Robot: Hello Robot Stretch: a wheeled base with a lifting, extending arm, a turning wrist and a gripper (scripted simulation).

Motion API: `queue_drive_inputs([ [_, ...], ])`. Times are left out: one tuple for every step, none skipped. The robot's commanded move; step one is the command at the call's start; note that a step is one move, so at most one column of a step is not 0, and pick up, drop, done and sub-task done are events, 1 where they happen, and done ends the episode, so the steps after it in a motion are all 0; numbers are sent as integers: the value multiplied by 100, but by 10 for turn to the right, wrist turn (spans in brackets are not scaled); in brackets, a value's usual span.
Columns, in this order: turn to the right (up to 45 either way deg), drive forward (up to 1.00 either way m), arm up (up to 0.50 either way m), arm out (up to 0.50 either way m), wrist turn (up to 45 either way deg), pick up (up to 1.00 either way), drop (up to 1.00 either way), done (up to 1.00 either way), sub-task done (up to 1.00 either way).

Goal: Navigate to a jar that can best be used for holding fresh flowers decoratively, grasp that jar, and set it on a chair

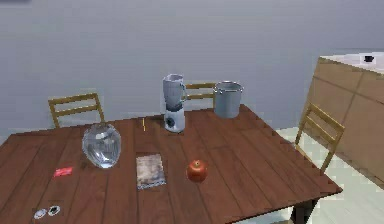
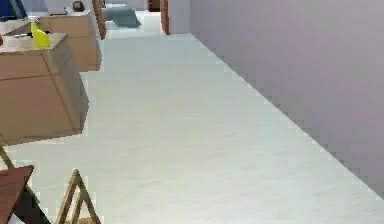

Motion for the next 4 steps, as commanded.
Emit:
queue_drive_inputs([
  [0,15,0,0,0,0,0,0,0],
  [-450,0,0,0,0,0,0,0,0],
  [-450,0,0,0,0,0,0,0,0],
  [-270,0,0,0,0,0,0,0,0],
])
